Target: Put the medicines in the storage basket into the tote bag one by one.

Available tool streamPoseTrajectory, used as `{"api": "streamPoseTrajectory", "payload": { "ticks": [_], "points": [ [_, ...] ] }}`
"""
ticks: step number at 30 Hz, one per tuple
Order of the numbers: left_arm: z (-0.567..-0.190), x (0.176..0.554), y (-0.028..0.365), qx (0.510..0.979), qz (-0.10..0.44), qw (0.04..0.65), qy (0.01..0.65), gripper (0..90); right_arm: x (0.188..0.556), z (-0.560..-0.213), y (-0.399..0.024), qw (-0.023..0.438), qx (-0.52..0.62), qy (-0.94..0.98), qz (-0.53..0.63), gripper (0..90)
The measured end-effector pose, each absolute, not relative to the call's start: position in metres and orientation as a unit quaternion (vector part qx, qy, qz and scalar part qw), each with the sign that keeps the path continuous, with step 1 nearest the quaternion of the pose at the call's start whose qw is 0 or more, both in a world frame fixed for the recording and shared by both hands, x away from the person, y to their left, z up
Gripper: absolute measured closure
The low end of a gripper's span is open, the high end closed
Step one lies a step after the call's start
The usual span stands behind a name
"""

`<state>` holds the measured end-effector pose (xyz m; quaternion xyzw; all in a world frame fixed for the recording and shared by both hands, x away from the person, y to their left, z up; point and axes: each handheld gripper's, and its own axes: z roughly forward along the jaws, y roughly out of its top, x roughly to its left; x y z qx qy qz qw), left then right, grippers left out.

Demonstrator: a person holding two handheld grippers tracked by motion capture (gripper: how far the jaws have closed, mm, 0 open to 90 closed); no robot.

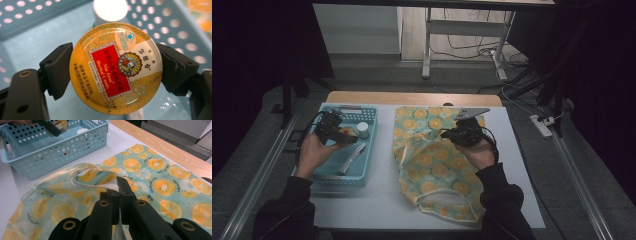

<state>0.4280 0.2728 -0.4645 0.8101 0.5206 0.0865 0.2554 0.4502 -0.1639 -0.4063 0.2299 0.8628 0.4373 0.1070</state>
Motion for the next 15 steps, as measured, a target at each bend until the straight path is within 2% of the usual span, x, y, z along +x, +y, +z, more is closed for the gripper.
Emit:
{"api": "streamPoseTrajectory", "payload": {
  "ticks": [15],
  "points": [
    [-0.441,0.406,0.244,0.831,0.084,0.292,0.466,20.5,0.451,-0.408,-0.163,0.105,0.230,0.863,0.437,89.9]
  ]
}}
